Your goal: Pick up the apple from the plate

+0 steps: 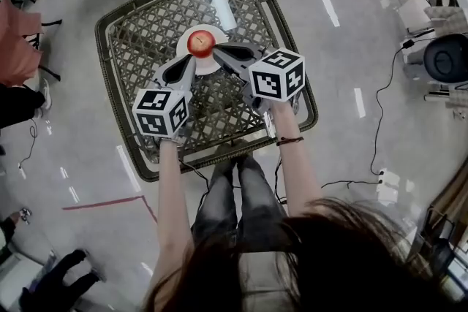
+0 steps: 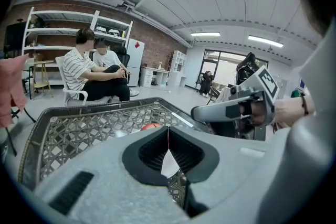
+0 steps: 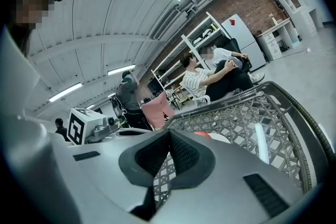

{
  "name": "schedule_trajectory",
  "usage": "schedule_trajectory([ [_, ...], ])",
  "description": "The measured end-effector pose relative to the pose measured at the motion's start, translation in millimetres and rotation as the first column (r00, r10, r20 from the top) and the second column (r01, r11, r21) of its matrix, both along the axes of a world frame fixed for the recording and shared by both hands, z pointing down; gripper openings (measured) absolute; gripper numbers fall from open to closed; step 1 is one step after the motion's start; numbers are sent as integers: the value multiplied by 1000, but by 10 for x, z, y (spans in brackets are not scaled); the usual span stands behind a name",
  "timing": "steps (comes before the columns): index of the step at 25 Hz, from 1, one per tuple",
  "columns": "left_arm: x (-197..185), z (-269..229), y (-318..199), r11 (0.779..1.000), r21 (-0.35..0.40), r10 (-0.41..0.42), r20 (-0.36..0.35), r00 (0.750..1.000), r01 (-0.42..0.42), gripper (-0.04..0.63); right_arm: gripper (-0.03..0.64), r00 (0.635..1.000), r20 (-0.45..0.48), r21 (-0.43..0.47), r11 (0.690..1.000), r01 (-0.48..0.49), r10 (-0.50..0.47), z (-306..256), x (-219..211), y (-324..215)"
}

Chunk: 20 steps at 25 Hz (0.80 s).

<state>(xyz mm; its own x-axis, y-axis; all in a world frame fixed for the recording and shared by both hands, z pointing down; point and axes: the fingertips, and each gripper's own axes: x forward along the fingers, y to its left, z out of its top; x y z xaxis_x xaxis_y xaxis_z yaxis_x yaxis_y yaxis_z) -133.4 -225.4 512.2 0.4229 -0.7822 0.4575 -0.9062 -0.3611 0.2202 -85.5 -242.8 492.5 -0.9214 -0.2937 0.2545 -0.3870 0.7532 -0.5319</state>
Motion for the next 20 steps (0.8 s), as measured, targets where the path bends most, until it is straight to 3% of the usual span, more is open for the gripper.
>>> schedule_trajectory([
  [14, -13, 272, -114, 999, -16, 34, 58, 998, -33, 16, 9, 1000, -6, -19, 1000, -17, 17, 246, 2, -84],
  [17, -10, 322, -139, 999, -17, 36, 65, 997, -35, 94, 9, 1000, -9, -21, 1000, -21, 21, 285, 19, -91],
  [20, 0, 365, -165, 999, -14, 34, 73, 997, -33, 107, 9, 1000, -12, -23, 999, -28, 27, 331, 56, -102],
])
